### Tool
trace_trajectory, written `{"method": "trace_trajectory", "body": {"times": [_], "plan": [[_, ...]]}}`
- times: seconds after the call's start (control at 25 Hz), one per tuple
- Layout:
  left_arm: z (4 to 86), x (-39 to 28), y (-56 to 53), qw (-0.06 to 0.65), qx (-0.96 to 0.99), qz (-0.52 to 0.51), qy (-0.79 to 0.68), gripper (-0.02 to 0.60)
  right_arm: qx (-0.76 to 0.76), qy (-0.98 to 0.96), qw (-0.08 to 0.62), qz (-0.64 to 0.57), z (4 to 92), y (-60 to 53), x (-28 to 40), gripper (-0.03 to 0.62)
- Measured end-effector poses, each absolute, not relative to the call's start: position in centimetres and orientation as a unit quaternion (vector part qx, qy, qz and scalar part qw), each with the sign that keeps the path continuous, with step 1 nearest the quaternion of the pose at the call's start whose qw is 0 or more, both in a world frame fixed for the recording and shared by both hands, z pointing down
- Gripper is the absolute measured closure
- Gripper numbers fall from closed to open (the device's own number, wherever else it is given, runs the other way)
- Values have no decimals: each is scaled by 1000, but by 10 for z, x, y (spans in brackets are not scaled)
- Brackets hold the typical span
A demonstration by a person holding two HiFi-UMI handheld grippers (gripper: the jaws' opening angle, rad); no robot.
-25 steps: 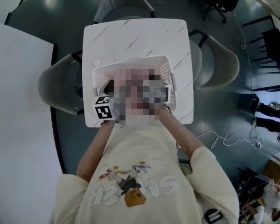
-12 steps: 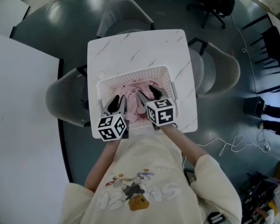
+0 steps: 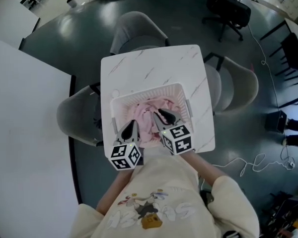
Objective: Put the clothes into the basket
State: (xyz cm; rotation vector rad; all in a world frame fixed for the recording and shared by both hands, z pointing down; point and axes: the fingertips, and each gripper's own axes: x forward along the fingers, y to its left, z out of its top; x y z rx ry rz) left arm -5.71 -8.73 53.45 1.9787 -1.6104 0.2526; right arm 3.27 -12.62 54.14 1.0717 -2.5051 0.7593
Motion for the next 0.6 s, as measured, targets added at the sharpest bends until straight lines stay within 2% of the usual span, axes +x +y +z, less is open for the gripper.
{"method": "trace_trajectory", "body": {"times": [0.6], "plan": [[497, -52, -64, 263, 756, 72, -595, 572, 364, -901, 131, 195, 500, -82, 38, 514]]}}
